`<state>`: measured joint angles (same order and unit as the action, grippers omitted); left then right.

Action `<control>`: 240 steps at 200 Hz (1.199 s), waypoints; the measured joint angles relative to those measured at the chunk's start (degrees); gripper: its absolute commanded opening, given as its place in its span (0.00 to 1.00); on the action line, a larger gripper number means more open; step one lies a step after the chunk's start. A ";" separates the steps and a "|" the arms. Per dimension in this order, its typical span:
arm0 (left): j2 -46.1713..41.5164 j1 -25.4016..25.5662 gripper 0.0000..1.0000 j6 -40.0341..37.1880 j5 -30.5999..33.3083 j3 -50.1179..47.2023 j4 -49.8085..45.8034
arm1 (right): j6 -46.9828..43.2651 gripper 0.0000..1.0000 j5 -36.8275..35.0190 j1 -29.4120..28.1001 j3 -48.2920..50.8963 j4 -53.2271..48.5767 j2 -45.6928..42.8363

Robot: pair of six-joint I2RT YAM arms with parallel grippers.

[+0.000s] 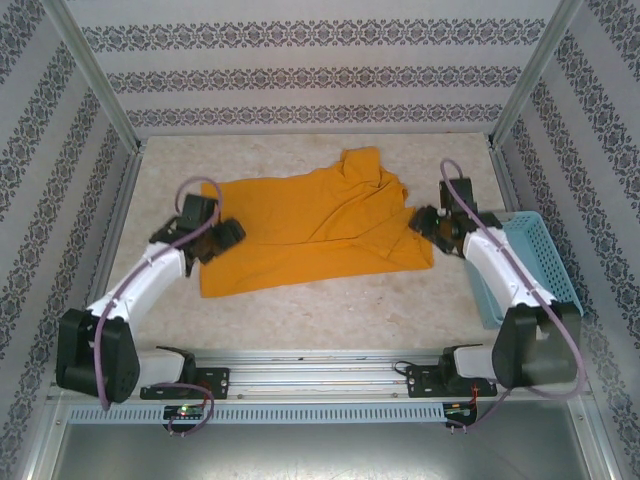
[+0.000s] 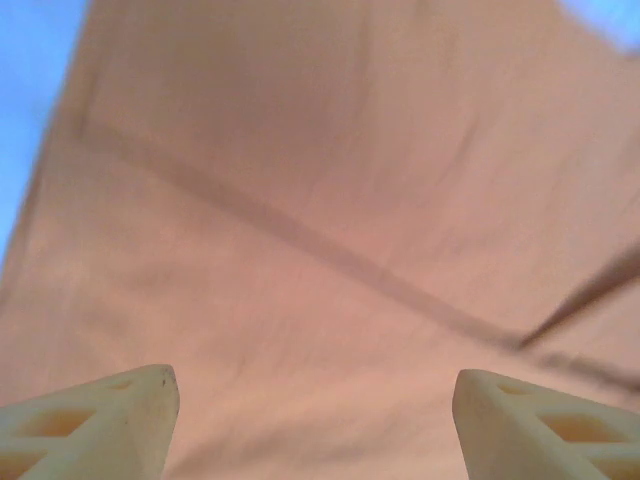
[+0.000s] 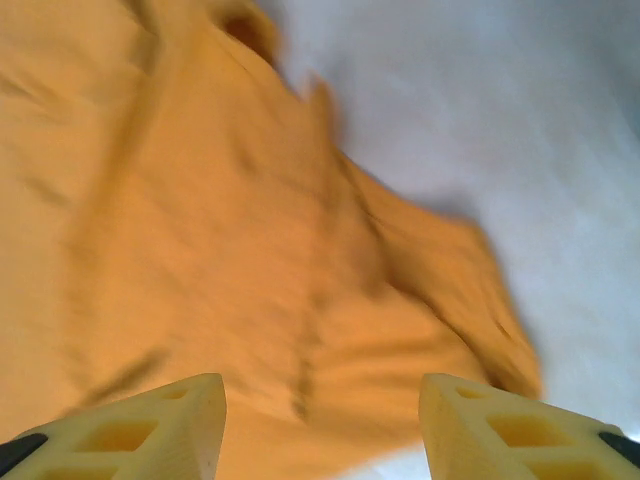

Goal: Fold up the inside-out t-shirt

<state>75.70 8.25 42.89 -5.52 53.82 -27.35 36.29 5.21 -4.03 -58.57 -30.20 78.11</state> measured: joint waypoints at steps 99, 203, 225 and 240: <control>46.01 -10.34 0.69 -6.03 7.13 45.53 -5.79 | -7.91 0.55 5.81 -1.46 -27.45 1.77 28.04; 62.71 -11.39 0.55 -6.75 9.11 63.82 -13.09 | -9.07 0.63 5.62 -1.84 -47.91 4.24 47.12; 63.63 -11.41 0.47 -6.69 9.42 64.43 -13.68 | -8.31 0.65 5.64 -1.86 -52.74 4.15 51.15; 63.65 -11.43 0.36 -6.51 9.16 64.78 -13.84 | -7.91 0.64 5.75 -1.88 -56.78 3.58 54.31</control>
<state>139.35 -3.18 36.38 3.64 118.61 -41.19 28.38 10.96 -5.91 -115.35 -26.61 132.42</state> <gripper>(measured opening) 0.426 0.646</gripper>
